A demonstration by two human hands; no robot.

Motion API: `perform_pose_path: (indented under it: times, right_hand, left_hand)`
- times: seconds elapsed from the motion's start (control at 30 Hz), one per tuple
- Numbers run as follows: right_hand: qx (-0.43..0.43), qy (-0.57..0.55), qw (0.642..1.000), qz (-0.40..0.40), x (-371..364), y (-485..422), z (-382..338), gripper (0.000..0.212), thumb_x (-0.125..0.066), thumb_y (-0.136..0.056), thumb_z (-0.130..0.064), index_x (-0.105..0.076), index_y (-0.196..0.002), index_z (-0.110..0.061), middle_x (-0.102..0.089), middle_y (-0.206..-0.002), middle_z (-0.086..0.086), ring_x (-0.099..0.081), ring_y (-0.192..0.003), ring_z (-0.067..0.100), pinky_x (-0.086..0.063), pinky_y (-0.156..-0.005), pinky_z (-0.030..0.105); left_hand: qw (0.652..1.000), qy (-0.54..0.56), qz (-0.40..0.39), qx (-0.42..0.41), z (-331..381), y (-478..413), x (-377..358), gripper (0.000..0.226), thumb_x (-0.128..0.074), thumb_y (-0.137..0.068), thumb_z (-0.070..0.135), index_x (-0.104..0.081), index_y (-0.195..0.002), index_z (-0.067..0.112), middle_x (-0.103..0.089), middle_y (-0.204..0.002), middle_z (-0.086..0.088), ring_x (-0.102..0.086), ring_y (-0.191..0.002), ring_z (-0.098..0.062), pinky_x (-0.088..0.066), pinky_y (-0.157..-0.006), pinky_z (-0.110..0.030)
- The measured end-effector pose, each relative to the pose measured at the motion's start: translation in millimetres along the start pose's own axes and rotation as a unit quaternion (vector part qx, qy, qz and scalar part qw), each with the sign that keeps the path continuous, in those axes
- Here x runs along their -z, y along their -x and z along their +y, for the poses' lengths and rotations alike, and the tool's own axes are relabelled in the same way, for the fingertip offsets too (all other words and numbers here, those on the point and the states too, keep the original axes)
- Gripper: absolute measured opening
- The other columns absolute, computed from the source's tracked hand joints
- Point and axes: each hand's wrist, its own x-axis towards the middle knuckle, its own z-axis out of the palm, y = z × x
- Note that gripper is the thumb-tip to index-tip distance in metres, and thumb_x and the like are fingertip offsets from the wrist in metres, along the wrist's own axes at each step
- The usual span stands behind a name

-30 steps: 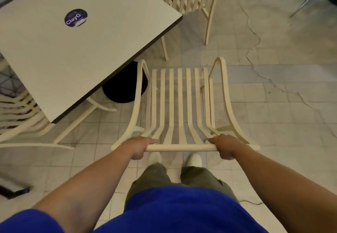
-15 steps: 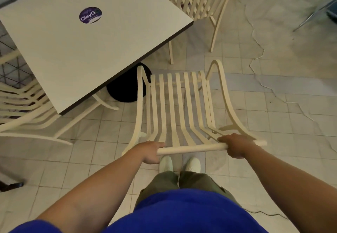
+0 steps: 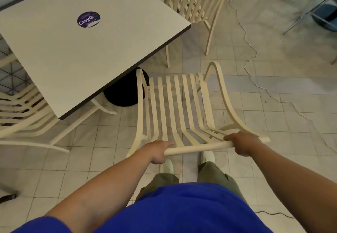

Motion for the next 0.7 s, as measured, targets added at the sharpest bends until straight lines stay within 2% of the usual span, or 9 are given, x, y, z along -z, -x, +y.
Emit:
perform_pose_path:
  times: [0.07,0.2,0.3,0.4,0.53,0.7]
  right_hand:
    - [0.001,-0.006,1.0,-0.01,0.2,-5.4,1.0,0.066,-0.064,-0.084,-0.013,-0.043,-0.138,-0.046,-0.059,-0.116,-0.009,-0.052,-0.082,0.009,-0.044,-0.069,0.025]
    - [0.029,-0.006,0.999,-0.02,-0.8,-13.0,4.9,0.066,-0.065,-0.084,-0.015,-0.043,-0.138,-0.046,-0.059,-0.117,-0.009,-0.053,-0.086,0.009,-0.047,-0.076,0.026]
    - [0.061,0.004,0.998,-0.032,-3.7,-15.9,8.0,0.066,-0.063,-0.083,-0.015,-0.042,-0.139,-0.045,-0.059,-0.114,-0.009,-0.056,-0.089,0.01,-0.05,-0.081,0.03]
    - [0.116,0.0,0.993,-0.037,-3.3,-21.1,11.5,0.056,-0.063,-0.083,-0.013,-0.051,-0.132,-0.038,-0.059,-0.108,-0.008,-0.057,-0.088,0.01,-0.05,-0.081,0.029]
    - [0.156,0.021,0.987,-0.034,0.8,-28.1,16.4,0.052,-0.065,-0.082,-0.012,-0.054,-0.129,-0.032,-0.059,-0.106,-0.007,-0.054,-0.084,0.009,-0.044,-0.074,0.024]
    - [0.184,0.051,0.981,-0.024,15.8,-44.1,30.4,0.051,-0.066,-0.081,-0.013,-0.054,-0.128,-0.031,-0.057,-0.106,-0.006,-0.05,-0.079,0.008,-0.04,-0.07,0.023]
  left_hand:
    - [1.0,0.0,-0.002,0.008,2.8,-1.0,-0.1,0.087,-0.063,-0.085,0.011,-0.02,-0.152,0.048,-0.053,-0.129,-0.003,-0.058,-0.101,-0.022,-0.051,-0.082,-0.035]
    - [0.999,-0.021,0.0,0.033,9.4,-0.2,-3.9,0.093,-0.058,-0.086,0.002,-0.019,-0.146,0.06,-0.052,-0.112,0.002,-0.057,-0.086,-0.019,-0.053,-0.076,-0.036]
    - [0.998,-0.021,0.003,0.051,12.5,1.5,-4.2,0.097,-0.059,-0.086,-0.003,-0.017,-0.145,0.063,-0.05,-0.11,0.003,-0.056,-0.085,-0.016,-0.053,-0.074,-0.035]
    - [0.998,-0.015,0.011,0.065,18.0,4.3,-3.3,0.097,-0.058,-0.086,-0.004,-0.019,-0.145,0.063,-0.052,-0.111,0.003,-0.055,-0.084,-0.015,-0.048,-0.068,-0.031]
    - [0.996,-0.016,0.021,0.082,26.6,5.5,-2.1,0.098,-0.058,-0.087,-0.006,-0.019,-0.146,0.062,-0.054,-0.123,0.001,-0.058,-0.094,-0.017,-0.055,-0.081,-0.036]
    - [0.993,0.008,0.044,0.105,42.1,2.1,-8.3,0.096,-0.057,-0.088,-0.004,-0.019,-0.145,0.064,-0.055,-0.123,0.001,-0.058,-0.094,-0.017,-0.055,-0.084,-0.037]
